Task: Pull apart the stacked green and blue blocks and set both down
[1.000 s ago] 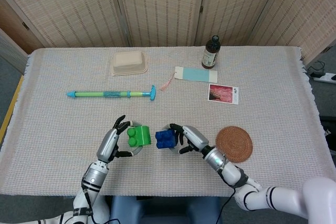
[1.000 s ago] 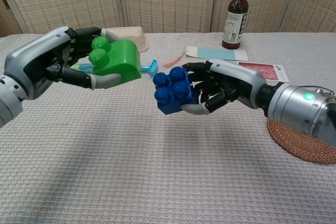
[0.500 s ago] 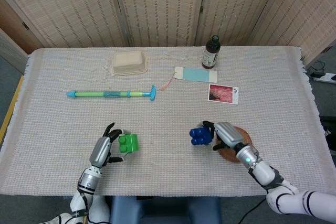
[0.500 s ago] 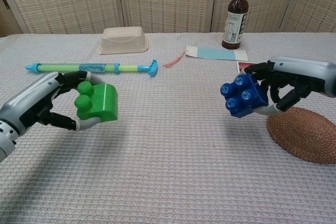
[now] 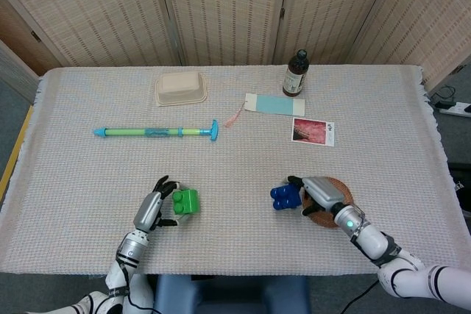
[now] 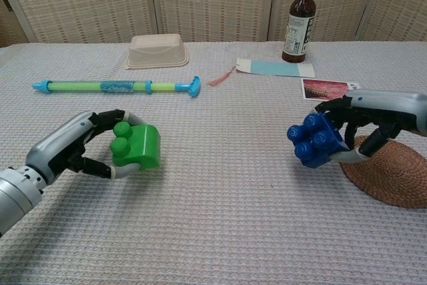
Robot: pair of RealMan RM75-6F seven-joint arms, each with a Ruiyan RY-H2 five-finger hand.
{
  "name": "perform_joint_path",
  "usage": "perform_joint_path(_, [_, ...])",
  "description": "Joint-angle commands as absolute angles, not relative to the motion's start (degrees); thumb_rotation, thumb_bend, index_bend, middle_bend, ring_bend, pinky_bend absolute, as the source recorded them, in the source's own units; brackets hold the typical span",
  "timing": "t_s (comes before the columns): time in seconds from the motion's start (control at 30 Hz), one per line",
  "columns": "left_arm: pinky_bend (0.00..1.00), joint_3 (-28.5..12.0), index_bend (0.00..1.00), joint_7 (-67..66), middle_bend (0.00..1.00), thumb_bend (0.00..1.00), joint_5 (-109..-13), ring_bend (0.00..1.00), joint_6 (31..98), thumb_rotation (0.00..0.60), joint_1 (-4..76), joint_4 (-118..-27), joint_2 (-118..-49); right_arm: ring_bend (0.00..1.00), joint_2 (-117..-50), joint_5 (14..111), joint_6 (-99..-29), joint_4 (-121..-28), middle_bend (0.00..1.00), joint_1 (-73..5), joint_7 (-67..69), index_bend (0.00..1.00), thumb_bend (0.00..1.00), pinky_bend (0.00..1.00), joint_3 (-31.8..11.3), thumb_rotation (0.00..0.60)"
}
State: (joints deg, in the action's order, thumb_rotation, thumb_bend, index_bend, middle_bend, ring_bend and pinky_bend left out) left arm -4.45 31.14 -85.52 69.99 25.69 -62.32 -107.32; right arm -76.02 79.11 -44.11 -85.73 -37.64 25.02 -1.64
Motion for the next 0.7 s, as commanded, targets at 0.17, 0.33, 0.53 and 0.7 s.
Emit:
perform_joint_path(0.17, [0.00,-2.96,0.00,30.26,0.00,0.26,-86.22,0.00,64.61,0.600,28.19,-66.69,-102.17,0.00,-72.18,83.41,-43.65,-87.26,0.00,-38.71,27.74,0.00,0.41,0.00,-1.06,0.600])
perform_joint_path(0.33, [0.00,-2.95,0.00,28.04,0.00,0.23,-87.01,0.00,64.51,0.600,29.08,-68.21,-101.00,0.00,-69.36,85.60,-45.65,-89.03,0.00,-38.10,29.56,0.00,0.41,0.00,-0.62,0.600])
perform_joint_path(0.53, [0.00,-1.41,0.00,22.76,0.00,0.23,-90.76,0.00,67.10,0.600,29.40,-71.50,-96.79,0.00,-62.71,89.64,-52.06,-92.59,0.00,-35.33,27.63,0.00,0.41,0.00,0.69,0.600])
perform_joint_path(0.7, [0.00,2.36,0.00,11.73,0.00,0.23,-95.92,0.00,71.18,0.600,27.87,-76.69,-89.57,0.00,-58.86,89.16,-63.28,-95.22,0.00,-27.11,9.48,0.00,0.41,0.00,2.61,0.600])
